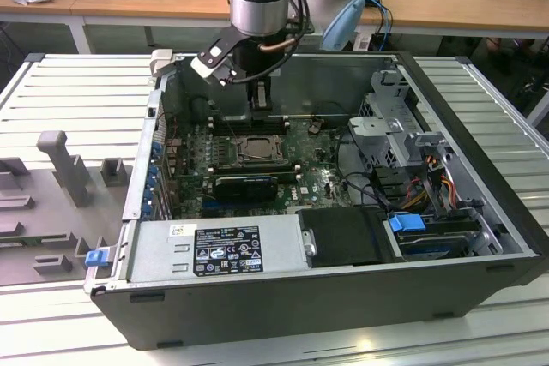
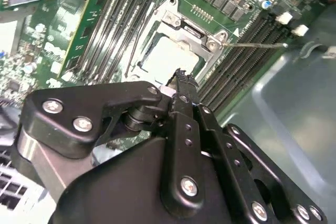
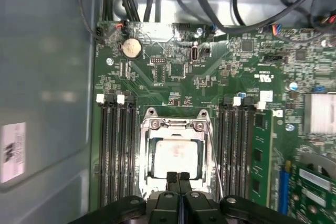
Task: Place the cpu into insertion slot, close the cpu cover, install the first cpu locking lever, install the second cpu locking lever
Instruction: 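Install the first cpu locking lever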
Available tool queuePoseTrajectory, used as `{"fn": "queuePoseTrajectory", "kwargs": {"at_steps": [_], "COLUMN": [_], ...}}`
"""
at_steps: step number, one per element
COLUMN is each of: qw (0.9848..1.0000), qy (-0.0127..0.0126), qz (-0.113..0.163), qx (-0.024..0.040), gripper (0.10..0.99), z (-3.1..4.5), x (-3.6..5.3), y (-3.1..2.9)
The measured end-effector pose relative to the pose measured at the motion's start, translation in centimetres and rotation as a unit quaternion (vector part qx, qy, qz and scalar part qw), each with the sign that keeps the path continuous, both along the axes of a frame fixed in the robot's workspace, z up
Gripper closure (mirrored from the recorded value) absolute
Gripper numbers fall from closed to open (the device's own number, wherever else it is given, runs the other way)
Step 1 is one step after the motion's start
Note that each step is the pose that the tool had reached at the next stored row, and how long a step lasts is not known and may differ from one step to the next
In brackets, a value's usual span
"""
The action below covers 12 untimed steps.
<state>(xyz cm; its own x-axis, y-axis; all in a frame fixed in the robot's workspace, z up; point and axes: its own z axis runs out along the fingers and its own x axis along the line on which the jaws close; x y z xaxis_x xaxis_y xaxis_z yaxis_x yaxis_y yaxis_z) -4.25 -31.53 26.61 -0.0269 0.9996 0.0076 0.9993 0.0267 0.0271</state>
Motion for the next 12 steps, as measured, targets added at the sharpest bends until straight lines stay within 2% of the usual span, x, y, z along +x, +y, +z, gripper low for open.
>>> {"fn": "queuePoseTrajectory", "kwargs": {"at_steps": [4,7,8,10,11,12], "qw": [1.0,0.9999,0.9992,0.9967,0.9947,0.992], "qy": [0.0,-0.0001,0.0,0.0,-0.0001,0.0], "qz": [0.0,0.016,0.04,0.082,0.103,0.126], "qx": [0.0,0.0001,0.0,0.0001,0.0001,0.0], "gripper": [0.98,0.98,0.98,0.98,0.98,0.98], "z": [1.64,1.79,1.79,1.79,1.77,1.72], "x": [0.0,0.0,0.0,0.0,0.0,0.0], "y": [0.0,0.0,0.0,0.0,0.0,0.0]}}
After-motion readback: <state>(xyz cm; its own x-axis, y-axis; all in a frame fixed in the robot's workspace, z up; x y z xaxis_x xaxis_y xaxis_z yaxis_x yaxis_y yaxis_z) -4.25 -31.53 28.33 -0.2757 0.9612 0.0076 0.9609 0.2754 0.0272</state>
